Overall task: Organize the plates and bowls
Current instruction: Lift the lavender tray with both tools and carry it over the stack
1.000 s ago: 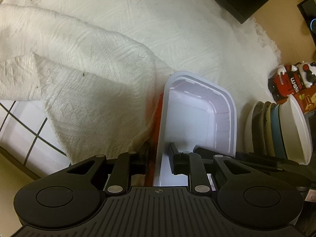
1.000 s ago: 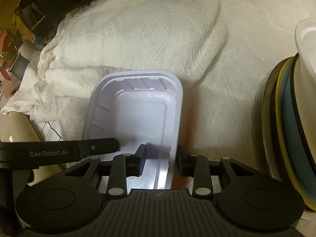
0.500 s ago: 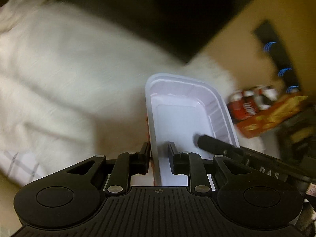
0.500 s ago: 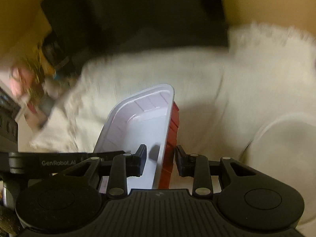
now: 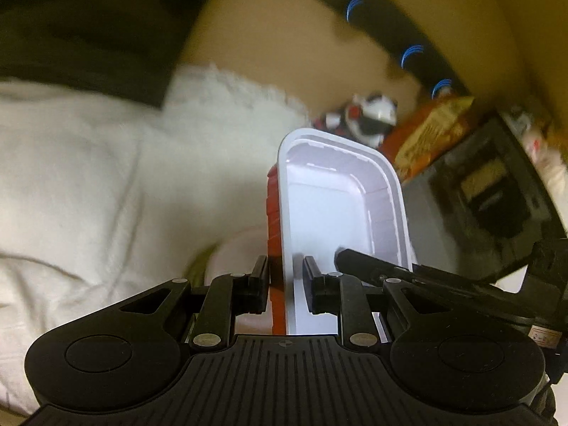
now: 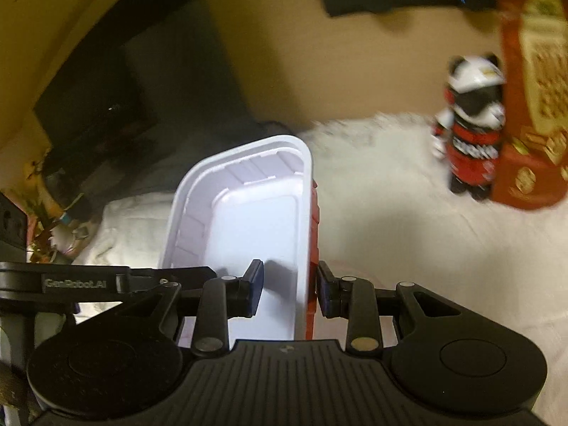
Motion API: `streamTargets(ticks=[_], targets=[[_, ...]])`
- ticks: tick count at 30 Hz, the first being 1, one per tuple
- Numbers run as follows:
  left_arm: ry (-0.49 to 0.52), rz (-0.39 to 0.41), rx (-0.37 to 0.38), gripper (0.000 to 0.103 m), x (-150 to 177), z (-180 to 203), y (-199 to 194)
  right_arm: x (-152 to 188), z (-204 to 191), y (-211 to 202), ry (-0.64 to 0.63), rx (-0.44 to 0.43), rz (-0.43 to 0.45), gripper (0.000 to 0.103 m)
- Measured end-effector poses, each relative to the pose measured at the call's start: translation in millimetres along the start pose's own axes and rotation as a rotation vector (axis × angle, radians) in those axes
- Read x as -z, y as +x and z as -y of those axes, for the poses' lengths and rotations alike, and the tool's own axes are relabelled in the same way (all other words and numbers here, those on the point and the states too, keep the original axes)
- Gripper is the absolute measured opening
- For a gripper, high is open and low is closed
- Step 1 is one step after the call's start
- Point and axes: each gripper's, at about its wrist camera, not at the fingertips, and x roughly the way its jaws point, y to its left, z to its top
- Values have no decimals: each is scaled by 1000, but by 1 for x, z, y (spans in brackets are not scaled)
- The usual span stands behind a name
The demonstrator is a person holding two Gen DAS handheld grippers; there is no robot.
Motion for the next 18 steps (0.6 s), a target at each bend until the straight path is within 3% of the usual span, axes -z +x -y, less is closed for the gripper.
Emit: streamTargets(ticks=[7, 18], targets=[[-61, -101, -60, 21, 14, -8, 57, 30, 40, 34, 74, 46, -90, 31], [-62, -83, -61, 21, 10, -10, 57, 41, 46, 48, 77, 65, -98, 31]])
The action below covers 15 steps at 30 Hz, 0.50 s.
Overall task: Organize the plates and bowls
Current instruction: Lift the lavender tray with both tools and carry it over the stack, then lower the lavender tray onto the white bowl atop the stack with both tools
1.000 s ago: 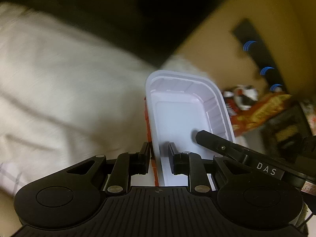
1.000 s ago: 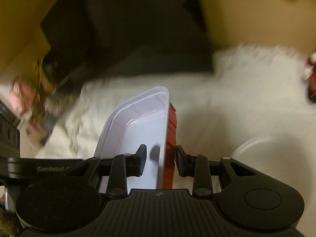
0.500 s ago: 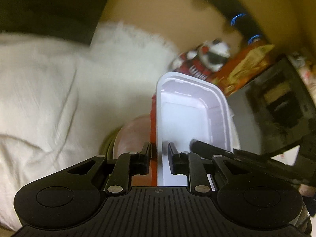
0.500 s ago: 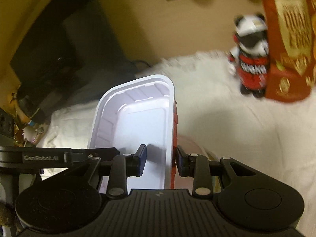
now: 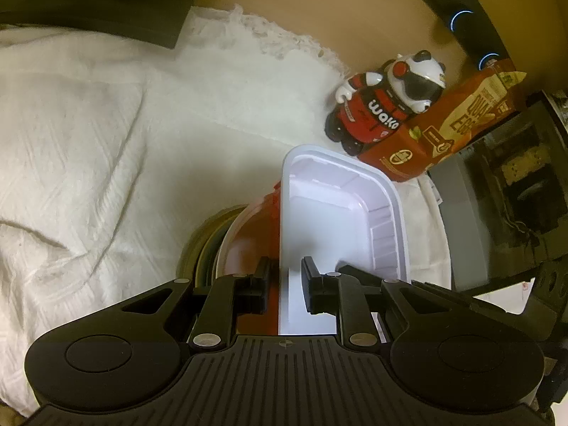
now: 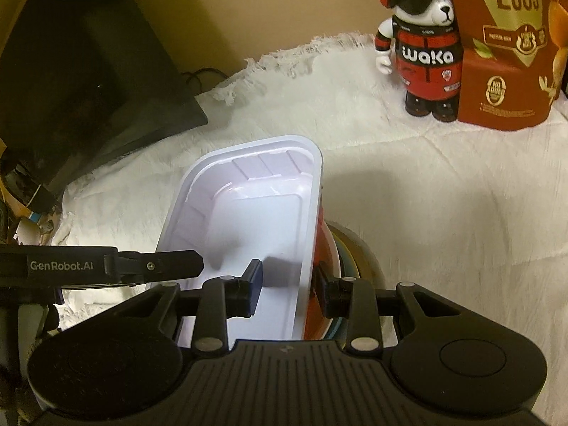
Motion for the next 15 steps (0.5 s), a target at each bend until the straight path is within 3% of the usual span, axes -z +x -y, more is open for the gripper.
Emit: streamTargets(ticks=[8, 15], targets=[[-16, 53, 32, 21, -6, -7, -22, 1, -1, -5, -20, 16, 13, 31], [-37, 20, 63, 21, -6, -11, -16, 4, -12, -18, -85, 41, 59, 31]])
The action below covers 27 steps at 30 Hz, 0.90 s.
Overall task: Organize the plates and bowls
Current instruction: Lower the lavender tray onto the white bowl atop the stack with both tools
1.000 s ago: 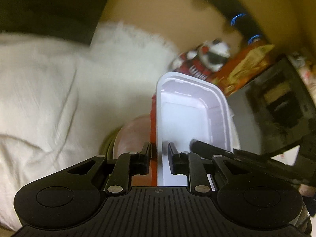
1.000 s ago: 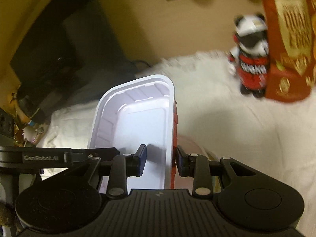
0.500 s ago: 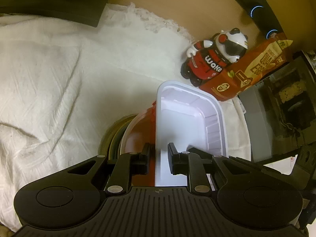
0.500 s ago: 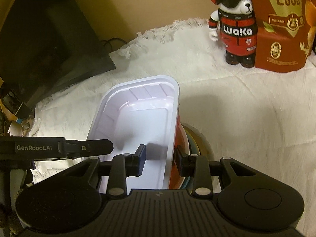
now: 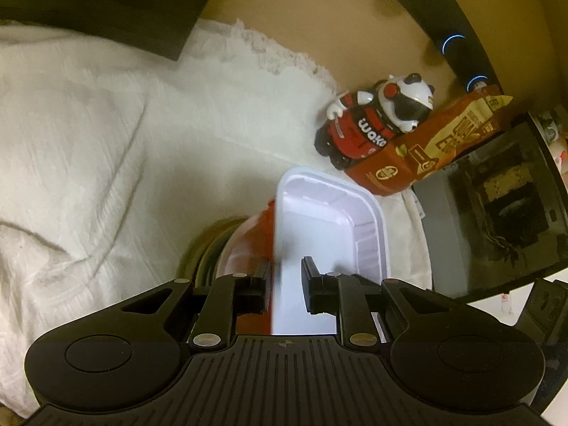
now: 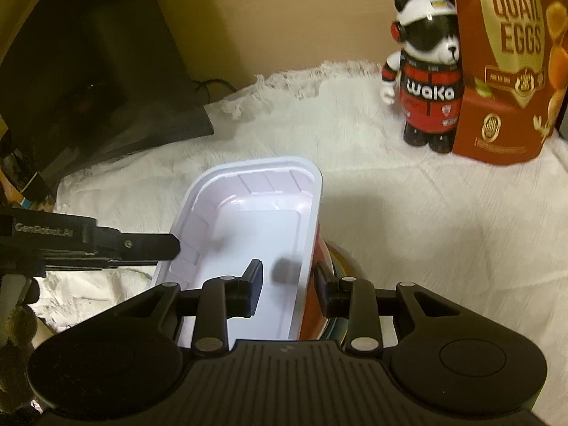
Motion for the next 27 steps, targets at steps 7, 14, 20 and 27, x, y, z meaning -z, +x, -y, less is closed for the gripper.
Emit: streamTargets(ticks=[7, 14, 20, 27], targets=[[6, 5, 0, 21, -6, 5, -1, -2, 4, 5, 27, -13, 2, 34], [10, 0, -22, 21, -13, 3, 2, -5, 3, 8, 23, -16, 0, 34], [-5, -27, -23, 21, -7, -4, 9, -5, -2, 18, -3, 2, -26, 34], [14, -41, 0, 22, 0, 1, 1, -4, -6, 8, -28, 1, -51, 34]])
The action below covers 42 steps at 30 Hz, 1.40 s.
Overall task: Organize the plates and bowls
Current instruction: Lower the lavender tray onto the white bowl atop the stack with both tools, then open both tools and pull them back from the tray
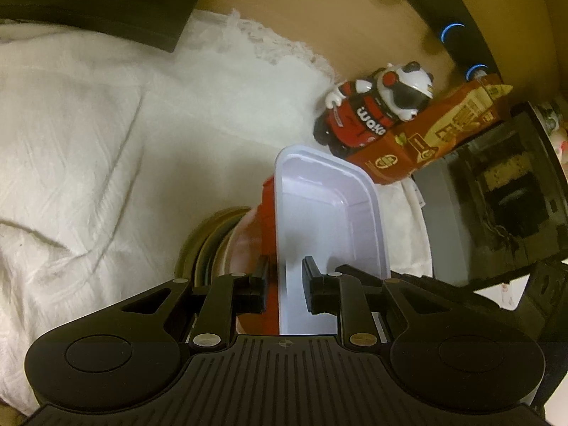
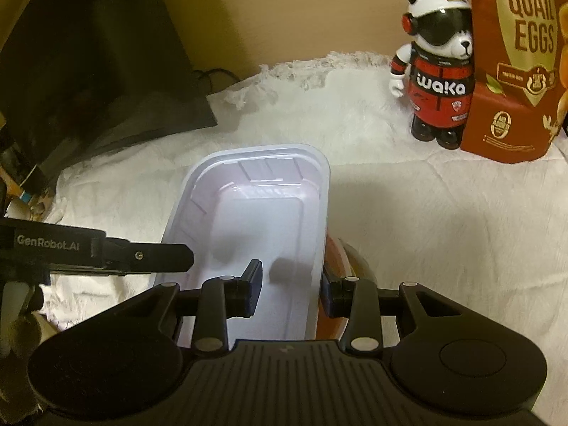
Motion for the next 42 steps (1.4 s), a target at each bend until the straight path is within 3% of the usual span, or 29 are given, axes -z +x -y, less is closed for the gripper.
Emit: streamTargets(ticks=[13, 28, 35, 42], targets=[[20, -12, -42, 21, 12, 0, 6, 6, 1, 7, 1, -2, -43, 34], [22, 13, -42, 22, 12, 5, -1, 11, 8, -3, 44, 8, -6, 34], [25, 10, -49, 22, 10, 10, 3, 7, 2, -15, 40, 16, 62, 31], [26, -1, -30, 22, 9, 11, 4, 11, 8, -14, 63, 24, 39, 31]])
